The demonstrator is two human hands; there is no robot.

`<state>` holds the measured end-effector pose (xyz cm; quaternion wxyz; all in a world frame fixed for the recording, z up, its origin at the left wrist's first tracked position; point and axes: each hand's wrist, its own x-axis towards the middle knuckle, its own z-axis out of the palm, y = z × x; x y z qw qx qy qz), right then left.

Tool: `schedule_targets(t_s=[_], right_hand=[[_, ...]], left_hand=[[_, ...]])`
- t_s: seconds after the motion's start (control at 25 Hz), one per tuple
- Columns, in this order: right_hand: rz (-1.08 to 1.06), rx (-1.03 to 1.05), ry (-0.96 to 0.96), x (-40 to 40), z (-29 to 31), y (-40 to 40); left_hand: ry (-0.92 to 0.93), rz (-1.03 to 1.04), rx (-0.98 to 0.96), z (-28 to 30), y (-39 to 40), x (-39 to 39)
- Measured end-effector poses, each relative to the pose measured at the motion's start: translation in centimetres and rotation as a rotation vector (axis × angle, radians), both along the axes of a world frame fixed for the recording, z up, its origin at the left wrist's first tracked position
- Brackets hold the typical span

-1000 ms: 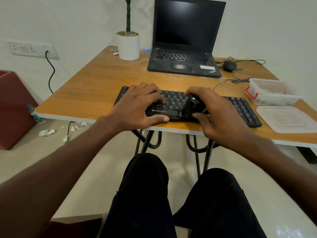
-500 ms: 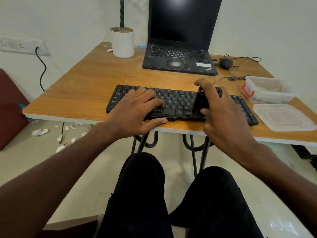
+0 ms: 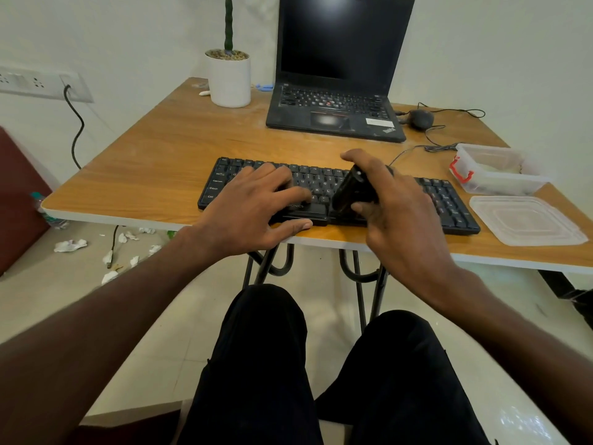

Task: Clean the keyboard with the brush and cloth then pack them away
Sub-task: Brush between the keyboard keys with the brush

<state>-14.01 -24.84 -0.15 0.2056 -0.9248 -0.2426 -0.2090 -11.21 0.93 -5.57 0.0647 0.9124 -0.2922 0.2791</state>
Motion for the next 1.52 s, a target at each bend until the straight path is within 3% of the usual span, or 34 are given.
schedule_targets(t_s=[0.16, 0.32, 0.48, 0.56, 0.68, 0.88, 1.04, 1.2, 1.52], right_hand=[[-0.184, -0.033, -0.09, 1.0, 0.0, -1.3], [0.051, 0.098, -0.079, 0.3, -1.3, -0.6], [-0.02, 0.301, -0.053, 1.0, -1.2, -1.3], [0.055, 0.393, -0.059, 0.8, -1.3, -1.0], [0.174, 0.381, -0.003, 0.5, -1.9, -1.1], [0.16, 0.494, 0.0, 0.7, -1.7, -2.3], [0.181, 0.405, -0.005, 0.1, -2.3, -2.4], [0.186, 0.506, -0.067, 0.1, -2.0, -1.6], [0.247, 0.29, -0.096, 0.5, -3.2, -2.3]], left_hand=[[0.007, -0.006, -0.008, 0.1, 0.0, -0.1], [0.001, -0.011, -0.001, 0.0, 0.1, -0.1], [0.011, -0.007, -0.004, 0.1, 0.1, -0.2], [0.014, -0.001, 0.0, 0.1, 0.2, -0.2], [0.014, -0.005, 0.0, 0.0, 0.1, -0.1], [0.021, -0.015, -0.023, 0.0, 0.2, -0.1], [0.04, -0.017, -0.021, 0.0, 0.1, 0.0], [0.029, -0.019, -0.027, 0.1, 0.2, -0.1], [0.041, -0.026, -0.046, 0.1, 0.3, 0.0]])
